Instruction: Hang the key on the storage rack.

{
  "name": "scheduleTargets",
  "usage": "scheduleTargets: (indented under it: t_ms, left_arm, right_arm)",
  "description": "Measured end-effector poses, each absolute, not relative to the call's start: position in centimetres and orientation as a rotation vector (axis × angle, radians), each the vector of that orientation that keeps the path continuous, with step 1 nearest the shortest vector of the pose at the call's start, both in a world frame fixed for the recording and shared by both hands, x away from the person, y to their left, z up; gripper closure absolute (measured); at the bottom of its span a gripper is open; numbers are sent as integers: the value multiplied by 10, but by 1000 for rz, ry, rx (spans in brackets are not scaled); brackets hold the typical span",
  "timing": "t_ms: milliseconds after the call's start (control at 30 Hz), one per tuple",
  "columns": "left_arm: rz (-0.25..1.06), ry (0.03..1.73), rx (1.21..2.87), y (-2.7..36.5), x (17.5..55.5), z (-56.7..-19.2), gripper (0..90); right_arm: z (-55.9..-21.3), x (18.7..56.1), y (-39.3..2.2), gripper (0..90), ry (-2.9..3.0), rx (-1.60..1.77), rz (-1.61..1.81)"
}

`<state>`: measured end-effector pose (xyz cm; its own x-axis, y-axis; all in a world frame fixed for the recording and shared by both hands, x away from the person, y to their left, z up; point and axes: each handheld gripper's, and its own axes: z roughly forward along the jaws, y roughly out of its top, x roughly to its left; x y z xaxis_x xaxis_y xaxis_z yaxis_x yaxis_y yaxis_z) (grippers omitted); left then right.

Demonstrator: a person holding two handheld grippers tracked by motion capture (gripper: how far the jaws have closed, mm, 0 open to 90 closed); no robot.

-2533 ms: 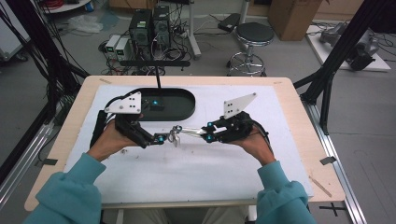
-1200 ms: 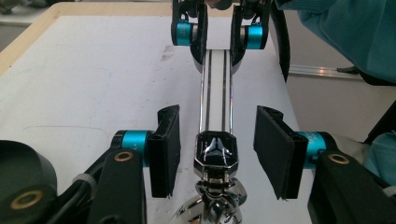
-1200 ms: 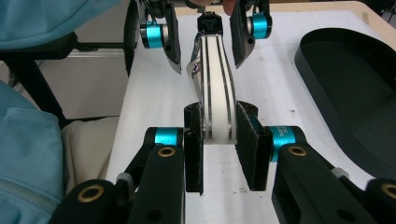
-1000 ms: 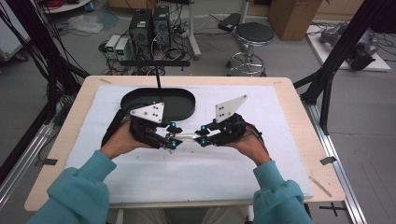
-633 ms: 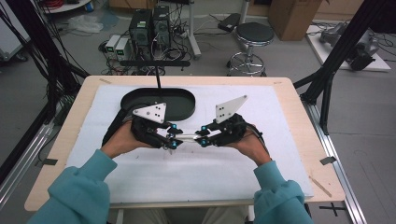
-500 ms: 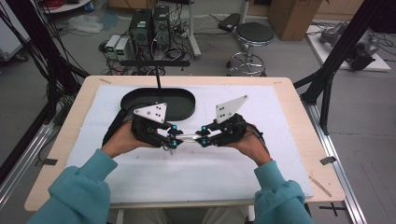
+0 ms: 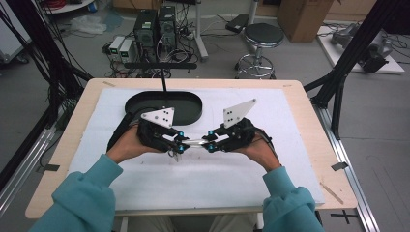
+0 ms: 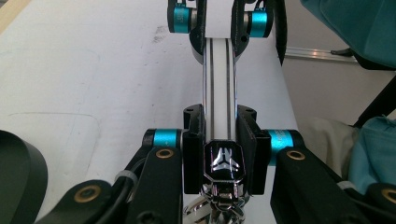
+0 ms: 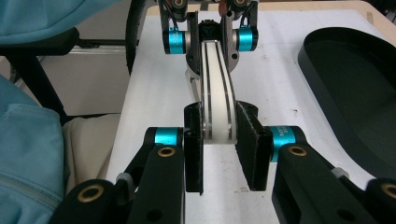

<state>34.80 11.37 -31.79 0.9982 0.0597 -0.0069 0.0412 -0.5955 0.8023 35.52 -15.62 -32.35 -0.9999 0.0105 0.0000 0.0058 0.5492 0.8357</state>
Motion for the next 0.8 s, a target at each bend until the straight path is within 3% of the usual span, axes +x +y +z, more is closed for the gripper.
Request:
scheduleTargets:
  t_ms: [167, 200, 267, 367, 800]
  left_arm:
    - [26, 72, 2206, 114, 347, -318, 741]
    - [37, 81, 2212, 114, 347, -317, 741]
    - [44, 85, 2213, 114, 347, -317, 741]
    - [55, 101, 2203, 115, 348, -318, 742]
    - [116, 200, 2133, 135, 354, -309, 742]
  right_arm:
    - [-324, 355, -158, 726, 2741, 30, 1527]
    - [-324, 355, -158, 673, 2732, 28, 1549]
    - [-326, 355, -158, 329, 2686, 64, 1615]
    - [-326, 353, -156, 8, 2593, 189, 1550]
    - [-326, 343, -192, 7, 2348, 436, 1595]
